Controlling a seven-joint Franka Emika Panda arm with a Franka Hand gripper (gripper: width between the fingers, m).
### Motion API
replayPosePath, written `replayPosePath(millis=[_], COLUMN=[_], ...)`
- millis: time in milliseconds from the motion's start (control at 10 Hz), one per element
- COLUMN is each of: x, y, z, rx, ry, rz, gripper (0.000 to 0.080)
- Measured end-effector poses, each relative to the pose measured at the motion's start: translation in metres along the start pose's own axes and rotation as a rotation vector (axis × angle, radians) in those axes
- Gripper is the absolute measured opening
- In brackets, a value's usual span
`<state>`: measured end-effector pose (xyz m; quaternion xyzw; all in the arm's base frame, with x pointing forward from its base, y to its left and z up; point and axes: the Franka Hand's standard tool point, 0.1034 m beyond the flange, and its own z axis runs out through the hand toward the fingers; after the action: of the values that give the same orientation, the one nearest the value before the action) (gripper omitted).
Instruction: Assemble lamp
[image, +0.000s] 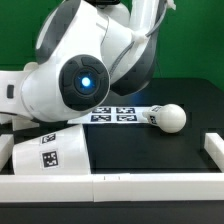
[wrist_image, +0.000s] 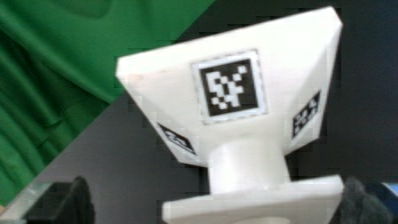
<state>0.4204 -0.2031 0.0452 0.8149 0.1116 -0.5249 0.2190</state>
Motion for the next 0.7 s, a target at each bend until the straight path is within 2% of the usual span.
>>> replayPosePath(millis=[700], x=[0.007], y=[-0.002], z=[0.023], rx=[0.005], ry=[-0.013], rz=[-0.011], gripper=[0.0698])
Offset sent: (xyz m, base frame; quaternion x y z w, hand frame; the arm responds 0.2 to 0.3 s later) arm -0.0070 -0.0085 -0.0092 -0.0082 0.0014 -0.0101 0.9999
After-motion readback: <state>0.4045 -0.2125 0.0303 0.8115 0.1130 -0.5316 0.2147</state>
